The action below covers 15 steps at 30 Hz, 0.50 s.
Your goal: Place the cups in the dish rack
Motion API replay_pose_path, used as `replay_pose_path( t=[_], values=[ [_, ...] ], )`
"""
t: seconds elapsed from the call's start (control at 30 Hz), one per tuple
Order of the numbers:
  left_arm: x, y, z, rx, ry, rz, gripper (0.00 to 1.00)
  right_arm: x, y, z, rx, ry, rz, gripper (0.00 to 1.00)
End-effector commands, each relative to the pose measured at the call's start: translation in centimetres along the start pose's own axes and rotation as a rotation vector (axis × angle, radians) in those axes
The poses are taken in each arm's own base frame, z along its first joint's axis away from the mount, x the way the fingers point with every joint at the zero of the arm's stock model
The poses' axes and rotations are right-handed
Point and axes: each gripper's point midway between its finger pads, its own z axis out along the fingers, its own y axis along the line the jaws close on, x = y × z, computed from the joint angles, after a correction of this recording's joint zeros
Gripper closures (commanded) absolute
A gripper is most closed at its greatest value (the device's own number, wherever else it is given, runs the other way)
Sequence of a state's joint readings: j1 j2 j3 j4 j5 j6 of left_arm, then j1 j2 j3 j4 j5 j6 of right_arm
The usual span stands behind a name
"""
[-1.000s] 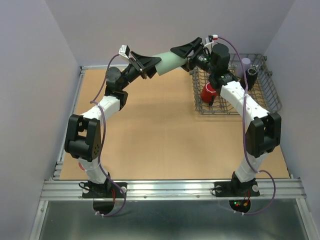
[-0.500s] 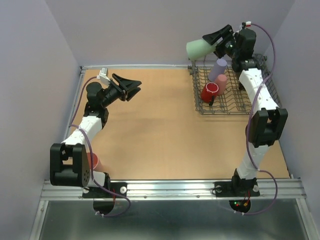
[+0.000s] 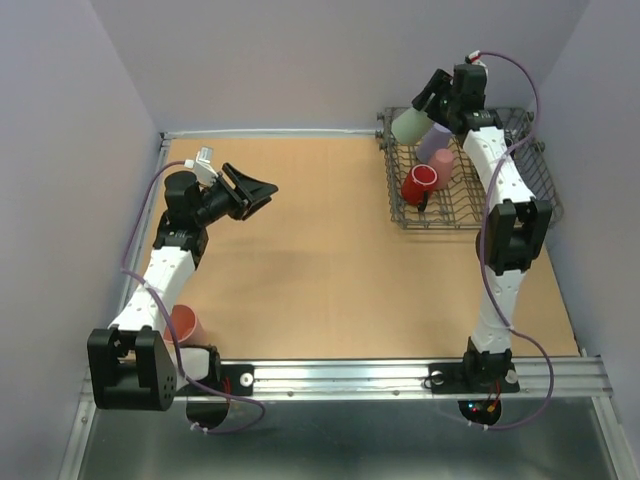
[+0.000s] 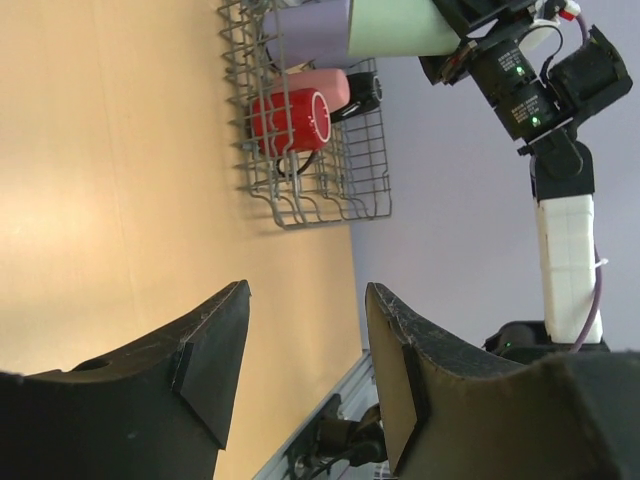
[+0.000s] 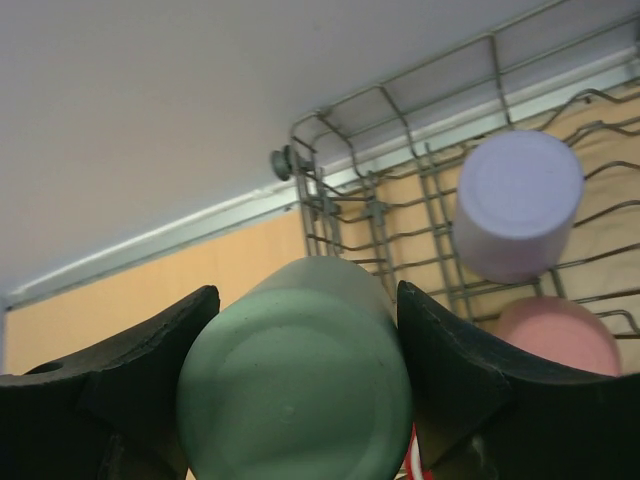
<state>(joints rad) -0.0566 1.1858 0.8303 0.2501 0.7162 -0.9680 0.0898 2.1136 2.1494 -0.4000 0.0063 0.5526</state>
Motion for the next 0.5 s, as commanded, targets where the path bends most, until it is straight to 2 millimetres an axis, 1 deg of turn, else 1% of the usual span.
replay_pose_path(
  t=[0.0,0.03,0.1,0.13,0.2,0.27,0.33,0.47],
  values=[
    [0.5,1.0,-0.5,-0.031,0.009,0.054,0.40,-2.3,0.3,0.3,0.056,-0.085,-0.112,1.00],
    [0.6,1.2,-0.3,-0.034,0.013,0.053,0.41,-2.2,0.6,0.5,0.057,-0.088,-0.141,1.00],
    [0.6,1.5,-0.1,-0.040,0.023,0.051,0.42,-1.2,0.3,1.2,0.081,-0.077,-0.180,1.00],
    [0.5,1.7,0.0,-0.045,0.025,0.051,0.42,-1.1,0.2,1.3,0.097,-0.081,-0.187,1.00],
    [0.5,1.7,0.1,-0.048,0.027,0.058,0.42,-0.5,-1.0,2.1,0.137,-0.078,-0.199,1.00],
    [0.4,1.8,0.2,-0.053,0.027,0.064,0.43,-0.3,-1.3,2.5,0.152,-0.076,-0.218,1.00],
    [0.5,2.1,0.2,-0.060,0.032,0.065,0.43,0.6,-1.7,3.2,0.165,-0.063,-0.227,1.00],
    [0.4,2.4,0.5,-0.070,0.044,0.073,0.43,1.7,-2.5,3.8,0.212,-0.057,-0.265,1.00]
  ],
)
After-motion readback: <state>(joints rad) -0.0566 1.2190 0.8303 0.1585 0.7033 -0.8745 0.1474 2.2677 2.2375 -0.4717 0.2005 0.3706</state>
